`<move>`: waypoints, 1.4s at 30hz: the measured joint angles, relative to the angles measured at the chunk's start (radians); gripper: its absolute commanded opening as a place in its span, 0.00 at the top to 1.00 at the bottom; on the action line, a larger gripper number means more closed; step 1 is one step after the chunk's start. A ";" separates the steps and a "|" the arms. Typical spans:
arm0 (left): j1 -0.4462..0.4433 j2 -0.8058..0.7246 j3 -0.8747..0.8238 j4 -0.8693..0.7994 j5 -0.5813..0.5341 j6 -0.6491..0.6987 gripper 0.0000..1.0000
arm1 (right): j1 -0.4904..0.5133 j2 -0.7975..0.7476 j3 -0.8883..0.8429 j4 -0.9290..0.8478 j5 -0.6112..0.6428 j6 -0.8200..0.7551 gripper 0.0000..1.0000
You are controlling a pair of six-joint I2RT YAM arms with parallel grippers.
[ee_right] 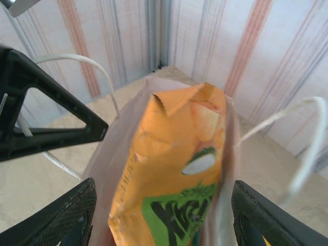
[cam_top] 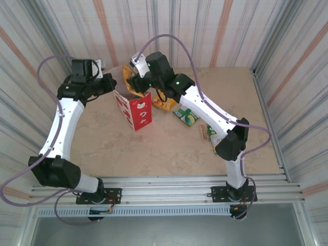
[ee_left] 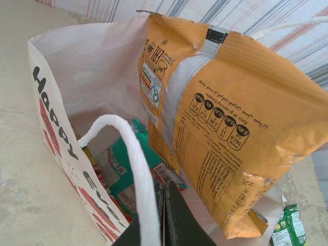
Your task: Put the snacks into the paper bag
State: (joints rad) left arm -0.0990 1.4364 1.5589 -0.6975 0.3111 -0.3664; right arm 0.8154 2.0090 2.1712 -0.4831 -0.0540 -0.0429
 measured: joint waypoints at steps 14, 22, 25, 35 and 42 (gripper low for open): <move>-0.013 0.000 0.000 0.000 0.003 0.000 0.92 | 0.000 0.179 0.146 -0.043 0.027 0.067 0.72; -0.019 0.000 0.000 -0.004 -0.036 0.016 0.92 | 0.008 0.145 0.104 -0.040 0.031 0.018 0.92; -0.019 0.000 0.000 -0.009 -0.065 0.033 0.92 | 0.023 0.082 0.023 -0.029 0.031 -0.013 0.95; -0.019 0.000 0.000 -0.009 -0.100 0.060 0.92 | 0.038 0.003 -0.025 -0.032 0.050 -0.085 0.97; -0.019 0.000 0.000 -0.008 -0.099 0.061 0.90 | 0.029 0.088 0.088 -0.089 0.045 -0.100 0.63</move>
State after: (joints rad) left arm -0.1181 1.4361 1.5593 -0.7059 0.2123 -0.3058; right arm 0.8440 2.0972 2.2593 -0.5724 -0.0090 -0.1432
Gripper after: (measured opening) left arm 0.087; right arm 0.237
